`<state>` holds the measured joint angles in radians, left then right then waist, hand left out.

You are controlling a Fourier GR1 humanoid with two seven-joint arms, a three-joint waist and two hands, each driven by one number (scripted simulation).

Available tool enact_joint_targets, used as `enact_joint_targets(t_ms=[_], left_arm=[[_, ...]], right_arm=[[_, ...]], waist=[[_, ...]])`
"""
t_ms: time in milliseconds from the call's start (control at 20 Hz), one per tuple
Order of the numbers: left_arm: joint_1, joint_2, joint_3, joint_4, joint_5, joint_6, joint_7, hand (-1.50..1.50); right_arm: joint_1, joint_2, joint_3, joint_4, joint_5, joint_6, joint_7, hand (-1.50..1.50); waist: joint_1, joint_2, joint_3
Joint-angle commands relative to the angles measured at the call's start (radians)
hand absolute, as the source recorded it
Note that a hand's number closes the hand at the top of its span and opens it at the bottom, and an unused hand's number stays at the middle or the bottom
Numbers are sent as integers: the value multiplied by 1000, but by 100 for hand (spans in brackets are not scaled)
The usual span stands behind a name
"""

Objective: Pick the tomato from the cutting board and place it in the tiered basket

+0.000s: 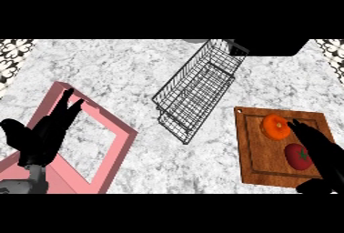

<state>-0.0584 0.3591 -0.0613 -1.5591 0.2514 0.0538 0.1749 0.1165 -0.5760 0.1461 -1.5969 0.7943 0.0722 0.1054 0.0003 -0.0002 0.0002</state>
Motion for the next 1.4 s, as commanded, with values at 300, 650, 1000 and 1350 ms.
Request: enact_joint_targets(t_ms=[300,650,1000,1350], left_arm=[[-5,-37,24,11,-37,-32,12,0],[0,-72,41,22,-74,-36,-14,0],[-8,-29,96,-29,-31,-53,60,0],[30,-66,77,-1,-68,-45,-4,0]], right_arm=[[5,32,9,93,31,138,-48,150],[-87,11,18,182,186,68,-140,150],[159,56,-100,88,189,-39,38,150],[335,134,-199,-260,204,-165,206,150]], waist=[[-3,1,0],[1,1,0],[-26,-5,0],[-33,-6,-2]])
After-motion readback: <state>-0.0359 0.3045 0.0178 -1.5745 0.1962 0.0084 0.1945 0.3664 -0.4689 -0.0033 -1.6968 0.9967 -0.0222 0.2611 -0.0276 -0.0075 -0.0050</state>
